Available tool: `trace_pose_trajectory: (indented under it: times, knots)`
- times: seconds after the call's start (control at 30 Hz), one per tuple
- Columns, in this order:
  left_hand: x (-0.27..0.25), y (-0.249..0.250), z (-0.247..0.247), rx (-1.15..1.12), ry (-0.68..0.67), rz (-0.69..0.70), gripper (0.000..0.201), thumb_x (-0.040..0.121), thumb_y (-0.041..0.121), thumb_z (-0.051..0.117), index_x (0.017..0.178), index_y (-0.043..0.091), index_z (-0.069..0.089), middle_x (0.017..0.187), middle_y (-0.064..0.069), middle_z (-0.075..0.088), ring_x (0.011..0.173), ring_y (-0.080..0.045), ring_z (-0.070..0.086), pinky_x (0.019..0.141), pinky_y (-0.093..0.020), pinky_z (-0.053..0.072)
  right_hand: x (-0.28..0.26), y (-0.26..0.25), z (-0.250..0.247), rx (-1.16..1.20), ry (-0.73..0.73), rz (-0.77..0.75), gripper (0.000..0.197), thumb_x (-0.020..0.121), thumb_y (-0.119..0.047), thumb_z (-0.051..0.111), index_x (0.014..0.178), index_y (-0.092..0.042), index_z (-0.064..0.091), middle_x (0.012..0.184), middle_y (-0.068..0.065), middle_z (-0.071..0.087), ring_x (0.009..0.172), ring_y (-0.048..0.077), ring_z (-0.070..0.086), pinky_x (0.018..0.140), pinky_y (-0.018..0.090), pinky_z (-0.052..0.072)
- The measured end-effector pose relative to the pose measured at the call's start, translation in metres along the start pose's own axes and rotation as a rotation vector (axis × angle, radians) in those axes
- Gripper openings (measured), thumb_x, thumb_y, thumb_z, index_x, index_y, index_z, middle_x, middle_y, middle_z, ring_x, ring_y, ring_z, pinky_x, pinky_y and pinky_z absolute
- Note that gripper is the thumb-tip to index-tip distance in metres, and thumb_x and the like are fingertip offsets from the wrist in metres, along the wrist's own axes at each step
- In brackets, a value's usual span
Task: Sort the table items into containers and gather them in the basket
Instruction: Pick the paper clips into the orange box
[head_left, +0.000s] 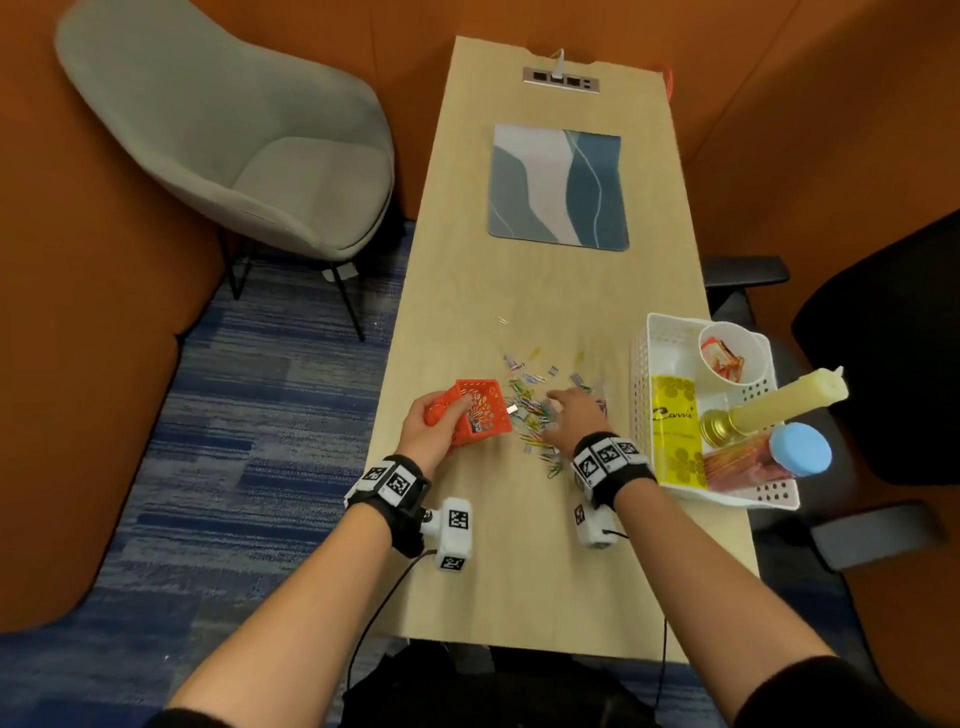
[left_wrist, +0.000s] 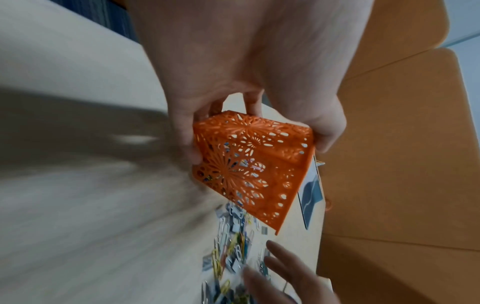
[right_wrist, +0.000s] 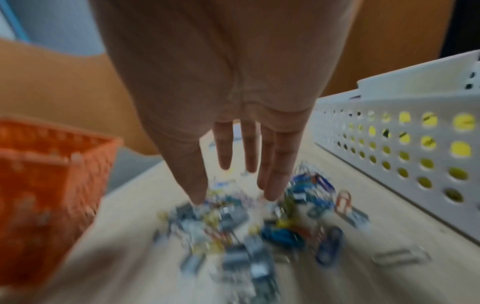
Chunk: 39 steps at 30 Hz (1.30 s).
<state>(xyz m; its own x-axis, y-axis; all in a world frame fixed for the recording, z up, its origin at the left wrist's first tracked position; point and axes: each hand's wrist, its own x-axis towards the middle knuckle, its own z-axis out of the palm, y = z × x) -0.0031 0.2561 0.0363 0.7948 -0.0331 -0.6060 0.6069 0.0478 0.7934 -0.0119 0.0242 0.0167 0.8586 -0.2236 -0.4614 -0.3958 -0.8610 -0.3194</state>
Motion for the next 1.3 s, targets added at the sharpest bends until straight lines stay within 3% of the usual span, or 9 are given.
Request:
trace_pose_trajectory:
  times: [0.07,0.23,0.37,0.53,0.67,0.8,0.9,1.1,1.3]
  knots:
    - [-0.001,-0.002,-0.006,-0.023,0.034,-0.018,0.048,0.085,0.036,0.078,0.126,0.022,0.057,0.119,-0.003,0.066,0.106,-0.018,0.066,0.089,-0.032,0.056,0.005,0.000,0.016,-0.120,0.000,-0.044,0.073,0.082,-0.021,0.074,0.147,-0.020,0.039,0.152,0.010,0.032,0.137,0.030,0.039,0.110,0.042,0.041]
    - [0.004,-0.001,-0.011,-0.024,0.068,-0.016,0.047,0.086,0.034,0.078,0.126,0.020,0.056,0.118,-0.003,0.066,0.106,-0.018,0.066,0.087,-0.029,0.056,0.012,-0.006,0.023,-0.227,0.126,-0.147,0.038,0.090,-0.002,0.055,0.126,-0.013,0.062,0.121,0.011,0.051,0.104,0.031,0.059,0.090,0.040,0.053]
    - [0.009,0.000,-0.004,-0.019,0.076,-0.011,0.047,0.086,0.036,0.077,0.125,0.021,0.057,0.115,-0.001,0.066,0.102,-0.016,0.066,0.091,-0.034,0.056,0.016,-0.004,0.007,-0.172,0.085,-0.141,0.022,0.090,-0.006,0.063,0.110,-0.007,0.073,0.113,0.012,0.061,0.105,0.030,0.061,0.093,0.034,0.049]
    - [0.017,0.003,0.012,0.016,0.023,-0.007,0.048,0.083,0.040,0.079,0.122,0.025,0.057,0.118,-0.002,0.065,0.106,-0.017,0.065,0.095,-0.037,0.055,0.006,0.002,-0.034,0.291,0.115,0.041,0.010,0.083,-0.009,0.075,0.091,-0.006,0.078,0.089,0.006,0.074,0.081,0.017,0.067,0.082,0.025,0.055]
    - [0.022,0.007,0.033,0.049,-0.035,0.005,0.052,0.083,0.041,0.078,0.127,0.022,0.057,0.117,0.000,0.063,0.101,-0.013,0.063,0.083,-0.028,0.055,-0.015,-0.020,-0.075,0.653,0.072,-0.094,0.011,0.081,-0.004,0.077,0.092,-0.002,0.076,0.084,0.012,0.074,0.072,0.021,0.070,0.068,0.020,0.059]
    - [0.025,0.012,0.049,0.058,-0.093,-0.055,0.049,0.085,0.042,0.077,0.126,0.023,0.058,0.120,-0.006,0.065,0.101,-0.018,0.066,0.087,-0.040,0.060,-0.008,-0.031,-0.090,0.461,0.010,-0.248,0.024,0.079,-0.023,0.081,0.101,-0.019,0.074,0.086,-0.001,0.074,0.079,0.013,0.070,0.074,0.024,0.058]
    - [0.029,0.014,0.047,0.055,-0.100,-0.066,0.049,0.085,0.040,0.077,0.128,0.023,0.058,0.121,-0.007,0.065,0.101,-0.018,0.066,0.079,-0.033,0.059,0.013,-0.010,-0.087,0.306,0.223,-0.080,0.022,0.078,-0.018,0.076,0.100,-0.022,0.073,0.087,-0.001,0.072,0.082,0.017,0.068,0.083,0.033,0.057]
    - [0.037,0.017,0.036,0.021,-0.059,-0.064,0.047,0.088,0.035,0.075,0.129,0.020,0.058,0.122,-0.008,0.066,0.100,-0.018,0.066,0.073,-0.029,0.056,0.017,0.031,-0.029,-0.139,-0.098,0.248,0.079,0.076,-0.046,0.078,0.142,-0.021,0.042,0.136,0.013,0.042,0.121,0.034,0.053,0.097,0.042,0.049]
    - [0.039,0.012,0.034,-0.005,-0.051,-0.088,0.050,0.087,0.035,0.076,0.130,0.020,0.057,0.123,-0.010,0.065,0.101,-0.020,0.067,0.074,-0.030,0.058,0.009,0.023,0.001,-0.107,0.076,-0.011,0.039,0.085,-0.026,0.071,0.121,-0.017,0.060,0.119,0.010,0.046,0.100,0.029,0.059,0.092,0.038,0.052]
